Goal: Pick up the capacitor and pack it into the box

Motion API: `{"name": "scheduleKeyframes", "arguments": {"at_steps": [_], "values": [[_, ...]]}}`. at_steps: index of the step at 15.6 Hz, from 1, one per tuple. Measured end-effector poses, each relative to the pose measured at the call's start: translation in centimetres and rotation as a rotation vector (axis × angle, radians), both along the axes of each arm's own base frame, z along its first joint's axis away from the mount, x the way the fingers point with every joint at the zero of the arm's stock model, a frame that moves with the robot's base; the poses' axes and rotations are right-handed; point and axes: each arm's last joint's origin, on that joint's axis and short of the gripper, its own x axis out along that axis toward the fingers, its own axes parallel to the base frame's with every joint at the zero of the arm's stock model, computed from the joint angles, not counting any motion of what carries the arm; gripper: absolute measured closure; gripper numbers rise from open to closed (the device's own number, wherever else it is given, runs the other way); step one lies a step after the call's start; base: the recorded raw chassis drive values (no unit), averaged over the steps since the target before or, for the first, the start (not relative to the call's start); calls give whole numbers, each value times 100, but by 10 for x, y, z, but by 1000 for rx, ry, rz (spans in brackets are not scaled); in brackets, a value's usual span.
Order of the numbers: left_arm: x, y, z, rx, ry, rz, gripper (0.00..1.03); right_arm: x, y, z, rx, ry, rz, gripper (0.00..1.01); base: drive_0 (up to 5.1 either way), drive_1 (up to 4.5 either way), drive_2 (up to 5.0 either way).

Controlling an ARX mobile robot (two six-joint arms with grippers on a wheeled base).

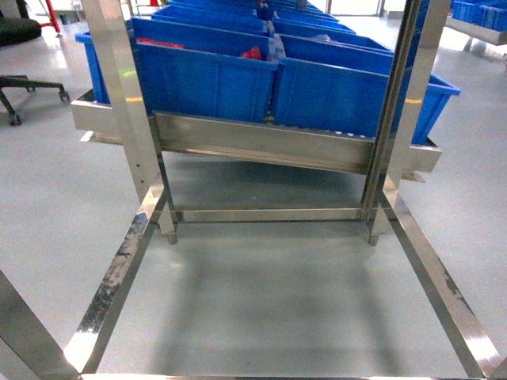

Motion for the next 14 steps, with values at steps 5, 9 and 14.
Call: {"name": "scheduleKeyframes", "arguments": {"at_steps": [5,9,14], "values": [[0,0,0,0,0,0,5,0,0,0,0,0,0,3,0,0,0],[0,0,0,0,0,0,5,0,0,0,0,0,0,3,0,0,0],[0,0,0,0,2,0,5,0,0,0,0,1,0,3,0,0,0]]}}
